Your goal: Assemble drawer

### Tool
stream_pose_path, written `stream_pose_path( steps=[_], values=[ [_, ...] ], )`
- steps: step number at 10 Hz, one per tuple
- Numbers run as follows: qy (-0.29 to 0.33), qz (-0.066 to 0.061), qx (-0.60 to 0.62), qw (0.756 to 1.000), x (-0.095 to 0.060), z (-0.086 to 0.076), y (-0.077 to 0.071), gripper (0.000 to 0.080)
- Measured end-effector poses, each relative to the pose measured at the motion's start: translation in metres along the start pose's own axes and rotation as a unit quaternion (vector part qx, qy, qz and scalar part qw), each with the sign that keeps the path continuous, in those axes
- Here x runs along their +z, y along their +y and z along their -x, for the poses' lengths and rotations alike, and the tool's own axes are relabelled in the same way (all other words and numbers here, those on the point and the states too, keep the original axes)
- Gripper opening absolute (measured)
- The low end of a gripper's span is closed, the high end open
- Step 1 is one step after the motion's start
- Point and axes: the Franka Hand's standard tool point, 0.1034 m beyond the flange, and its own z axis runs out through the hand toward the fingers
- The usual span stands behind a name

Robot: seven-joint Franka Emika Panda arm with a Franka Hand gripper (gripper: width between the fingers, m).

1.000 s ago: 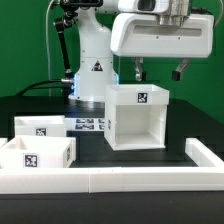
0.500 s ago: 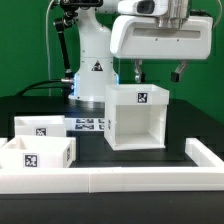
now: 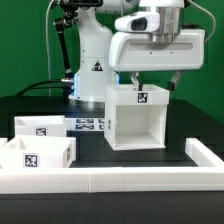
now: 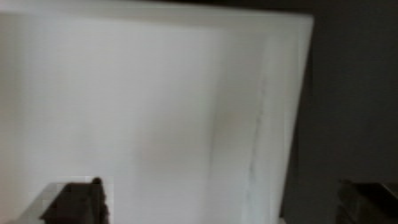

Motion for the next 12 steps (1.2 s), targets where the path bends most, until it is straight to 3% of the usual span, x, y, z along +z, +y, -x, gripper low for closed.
stream_pose_path(
  steps=[3,4,6,7,8,9,12],
  values=[
    [-0.001,-0.002,-0.003,1.0,0.0025,-0.0002,-0.0033,0.0649],
    [-0.001,-0.002,-0.003,1.0,0.0022,-0.0008,-0.0022,0.056],
    [-0.001,-0.002,-0.001,1.0,0.0023,-0.0008,-0.0005,0.024],
    [-0.001,-0.002,-0.001,1.0,0.0023,-0.0008,-0.0006,0.024],
    [-0.001,-0.002,-0.001,1.0,0.0023,-0.0008,-0.0006,0.0072],
    [0.0,-0.002,-0.002,1.0,0.0023,-0.0009,-0.0006,0.0037],
    [0.0,-0.001,-0.002,1.0,0.0024,-0.0009,-0.0006,0.0037]
  ],
)
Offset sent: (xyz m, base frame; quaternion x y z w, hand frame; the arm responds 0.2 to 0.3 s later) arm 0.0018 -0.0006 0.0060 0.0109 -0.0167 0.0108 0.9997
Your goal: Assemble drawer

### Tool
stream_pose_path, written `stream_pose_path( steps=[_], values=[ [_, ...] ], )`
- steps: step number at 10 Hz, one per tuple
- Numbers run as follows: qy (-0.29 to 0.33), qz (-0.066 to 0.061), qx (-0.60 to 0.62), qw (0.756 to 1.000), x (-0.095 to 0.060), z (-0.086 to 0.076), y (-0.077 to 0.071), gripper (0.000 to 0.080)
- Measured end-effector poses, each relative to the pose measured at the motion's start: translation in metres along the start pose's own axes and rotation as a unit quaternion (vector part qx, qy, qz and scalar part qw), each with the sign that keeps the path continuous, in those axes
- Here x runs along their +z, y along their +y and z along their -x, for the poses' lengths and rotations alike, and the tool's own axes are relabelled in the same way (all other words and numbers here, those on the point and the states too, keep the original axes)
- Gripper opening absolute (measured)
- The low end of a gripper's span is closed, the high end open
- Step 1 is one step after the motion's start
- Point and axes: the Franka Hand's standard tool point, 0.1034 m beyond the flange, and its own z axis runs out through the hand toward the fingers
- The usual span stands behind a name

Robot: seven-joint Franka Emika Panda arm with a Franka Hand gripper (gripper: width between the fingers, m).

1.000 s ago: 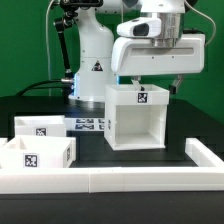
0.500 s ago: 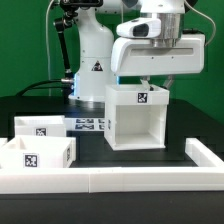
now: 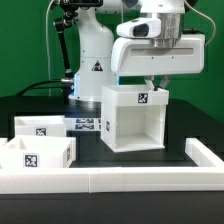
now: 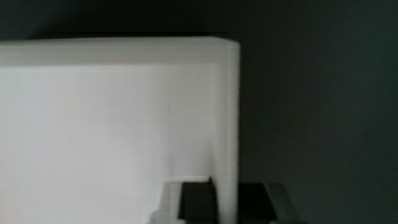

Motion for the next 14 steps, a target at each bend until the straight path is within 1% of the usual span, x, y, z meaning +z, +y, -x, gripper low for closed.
stream_pose_path(
  steps=[4,5,6,8,9,10,13,14],
  values=[
    [-0.001,0.0,0.002,1.0,0.0,0.0,0.0,0.0037],
    [-0.008,-0.001,0.016,1.0,0.0,-0.003,0.003,0.0038],
    [-0.016,-0.005,0.035,0.999,-0.002,-0.014,0.008,0.0038],
    [-0.015,-0.007,0.049,0.999,-0.002,-0.035,0.017,0.0038],
    [-0.012,-0.008,0.061,0.998,-0.003,-0.052,0.023,0.0038],
    [-0.005,-0.009,0.07,0.997,-0.004,-0.066,0.024,0.0038],
    [0.012,-0.011,0.073,0.997,-0.006,-0.093,0.028,0.0038],
    [0.014,-0.012,0.074,0.997,-0.006,-0.1,0.028,0.0038]
  ],
)
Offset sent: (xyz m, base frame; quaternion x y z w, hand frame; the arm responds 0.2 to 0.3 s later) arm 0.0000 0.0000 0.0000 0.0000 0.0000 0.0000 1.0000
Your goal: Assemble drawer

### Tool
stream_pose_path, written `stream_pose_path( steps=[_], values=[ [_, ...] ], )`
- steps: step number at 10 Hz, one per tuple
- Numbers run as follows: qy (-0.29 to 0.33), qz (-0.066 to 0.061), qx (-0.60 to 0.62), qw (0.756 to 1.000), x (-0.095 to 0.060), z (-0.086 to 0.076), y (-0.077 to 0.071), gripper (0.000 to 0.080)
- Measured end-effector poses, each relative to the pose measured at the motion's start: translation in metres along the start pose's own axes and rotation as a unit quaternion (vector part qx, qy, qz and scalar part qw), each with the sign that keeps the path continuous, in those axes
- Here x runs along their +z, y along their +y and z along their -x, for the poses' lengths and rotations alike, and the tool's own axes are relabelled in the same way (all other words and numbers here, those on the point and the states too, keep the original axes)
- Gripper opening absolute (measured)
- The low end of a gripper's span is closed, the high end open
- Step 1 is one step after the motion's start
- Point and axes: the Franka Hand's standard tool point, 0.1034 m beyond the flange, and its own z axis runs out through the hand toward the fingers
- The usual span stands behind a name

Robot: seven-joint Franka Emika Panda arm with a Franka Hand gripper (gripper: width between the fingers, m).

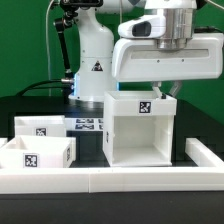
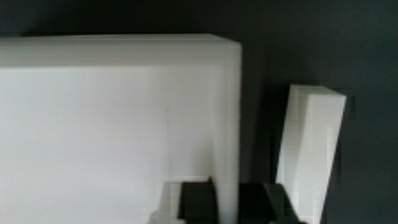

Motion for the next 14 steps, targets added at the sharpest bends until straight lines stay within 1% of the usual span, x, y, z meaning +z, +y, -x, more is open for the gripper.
stream_pose_path(
  steps=[2,5,8,9,12,14],
  values=[
    [0.008,-0.002,0.0,1.0,-0.001,-0.018,-0.003,0.0038],
    [0.025,-0.004,-0.017,1.0,-0.001,-0.031,0.0,0.0038],
    [0.028,-0.004,-0.016,0.999,-0.002,-0.032,0.0,0.0038],
    [0.028,-0.005,0.002,1.0,-0.002,-0.032,-0.001,0.0038],
    [0.028,-0.013,0.101,0.994,-0.002,-0.033,-0.004,0.0038],
    [0.027,-0.015,0.173,0.984,-0.001,-0.033,-0.003,0.0038]
  ],
)
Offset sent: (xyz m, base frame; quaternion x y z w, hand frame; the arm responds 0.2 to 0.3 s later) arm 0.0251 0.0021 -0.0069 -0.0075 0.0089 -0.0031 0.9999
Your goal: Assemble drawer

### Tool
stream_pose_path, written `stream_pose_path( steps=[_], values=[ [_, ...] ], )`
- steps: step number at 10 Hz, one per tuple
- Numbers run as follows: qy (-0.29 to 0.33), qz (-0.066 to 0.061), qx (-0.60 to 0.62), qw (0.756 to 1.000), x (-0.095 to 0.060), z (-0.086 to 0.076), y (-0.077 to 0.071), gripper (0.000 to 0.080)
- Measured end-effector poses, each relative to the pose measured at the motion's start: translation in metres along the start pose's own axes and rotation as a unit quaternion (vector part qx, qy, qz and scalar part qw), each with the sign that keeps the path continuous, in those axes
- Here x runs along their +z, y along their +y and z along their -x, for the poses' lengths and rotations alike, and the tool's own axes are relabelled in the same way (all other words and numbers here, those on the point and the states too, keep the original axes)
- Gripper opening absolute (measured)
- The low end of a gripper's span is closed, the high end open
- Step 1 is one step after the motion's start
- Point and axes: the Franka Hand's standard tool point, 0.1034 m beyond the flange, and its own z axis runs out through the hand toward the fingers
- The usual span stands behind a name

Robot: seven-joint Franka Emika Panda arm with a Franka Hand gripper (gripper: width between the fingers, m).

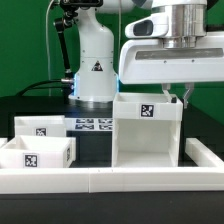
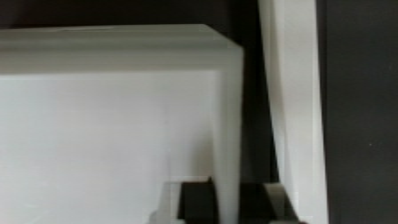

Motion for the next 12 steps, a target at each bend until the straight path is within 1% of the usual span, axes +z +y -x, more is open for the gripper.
stream_pose_path(
  steps=[1,3,4,5,7,8,9,11,12],
  values=[
    [0.001,-0.004,0.045,0.999,0.0,-0.002,0.002,0.0038],
    [0.003,-0.008,0.118,0.993,0.0,-0.011,0.005,0.0038],
    [0.008,-0.014,0.155,0.988,0.0,-0.015,0.004,0.0038],
    [0.007,-0.017,0.172,0.985,-0.001,-0.015,0.003,0.0038],
    [0.003,-0.023,0.251,0.968,-0.001,-0.014,-0.001,0.0038],
    [0.002,-0.024,0.261,0.965,-0.001,-0.013,-0.002,0.0038],
    [-0.001,-0.027,0.296,0.955,-0.001,-0.013,-0.004,0.0038],
    [-0.005,-0.031,0.332,0.943,-0.001,-0.012,-0.006,0.0038],
    [-0.011,-0.038,0.37,0.928,-0.001,-0.014,-0.004,0.0038]
  ],
)
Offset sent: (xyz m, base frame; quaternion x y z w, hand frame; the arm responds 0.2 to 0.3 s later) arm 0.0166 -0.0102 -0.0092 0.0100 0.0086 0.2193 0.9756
